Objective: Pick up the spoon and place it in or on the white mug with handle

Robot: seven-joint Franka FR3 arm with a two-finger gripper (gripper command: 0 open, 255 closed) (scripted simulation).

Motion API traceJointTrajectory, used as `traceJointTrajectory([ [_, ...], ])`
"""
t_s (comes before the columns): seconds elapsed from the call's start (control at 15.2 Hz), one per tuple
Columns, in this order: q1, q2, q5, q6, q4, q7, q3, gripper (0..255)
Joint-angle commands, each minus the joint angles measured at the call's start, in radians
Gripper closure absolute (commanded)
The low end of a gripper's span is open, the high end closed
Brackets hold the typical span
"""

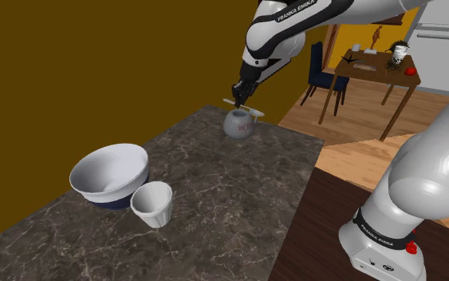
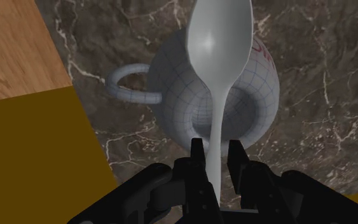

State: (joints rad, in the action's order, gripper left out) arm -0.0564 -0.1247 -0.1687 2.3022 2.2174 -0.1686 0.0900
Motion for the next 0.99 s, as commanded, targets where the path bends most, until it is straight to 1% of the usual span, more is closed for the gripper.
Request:
traceJointTrajectory([
  [0.0, 0.001, 0.014, -0.006, 0.029, 0.015, -0.007, 0.0, 255],
  [0.53, 0.001, 0.018, -0.008, 0.039, 0.021, -0.009, 0.0, 255],
  [0.59, 0.001, 0.018, -0.008, 0.039, 0.021, -0.009, 0.0, 0],
  [0.92, 0.001, 0.018, -0.008, 0.039, 0.021, -0.009, 0.0, 0],
])
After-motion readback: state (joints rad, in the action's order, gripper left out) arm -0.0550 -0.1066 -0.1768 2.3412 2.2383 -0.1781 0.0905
